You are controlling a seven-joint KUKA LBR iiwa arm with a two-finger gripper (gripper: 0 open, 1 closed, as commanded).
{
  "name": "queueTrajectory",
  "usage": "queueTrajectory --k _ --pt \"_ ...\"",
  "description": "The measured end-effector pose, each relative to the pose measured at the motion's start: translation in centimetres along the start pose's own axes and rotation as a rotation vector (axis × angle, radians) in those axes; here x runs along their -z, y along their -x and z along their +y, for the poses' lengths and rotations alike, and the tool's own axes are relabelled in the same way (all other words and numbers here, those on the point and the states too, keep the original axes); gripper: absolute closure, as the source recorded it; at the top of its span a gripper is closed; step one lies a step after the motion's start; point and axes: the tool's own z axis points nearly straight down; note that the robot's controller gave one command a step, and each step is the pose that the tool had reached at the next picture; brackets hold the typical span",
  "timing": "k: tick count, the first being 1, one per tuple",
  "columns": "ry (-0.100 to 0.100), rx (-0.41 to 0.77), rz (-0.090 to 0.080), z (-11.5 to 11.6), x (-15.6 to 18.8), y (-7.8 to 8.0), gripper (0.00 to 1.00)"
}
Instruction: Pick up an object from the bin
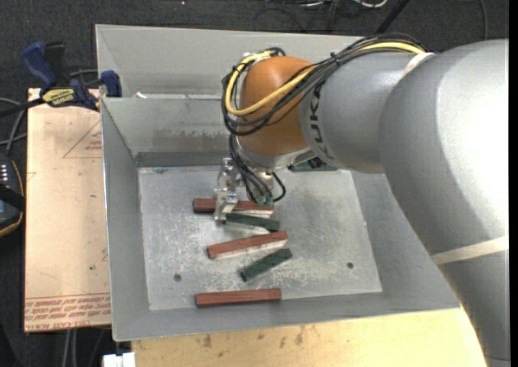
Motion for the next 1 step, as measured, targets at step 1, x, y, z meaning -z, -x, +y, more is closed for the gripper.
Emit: queueTrajectory --k 1 --pt "-0.003 0.097 0.013 0.45 17.15 0.62 1.0"
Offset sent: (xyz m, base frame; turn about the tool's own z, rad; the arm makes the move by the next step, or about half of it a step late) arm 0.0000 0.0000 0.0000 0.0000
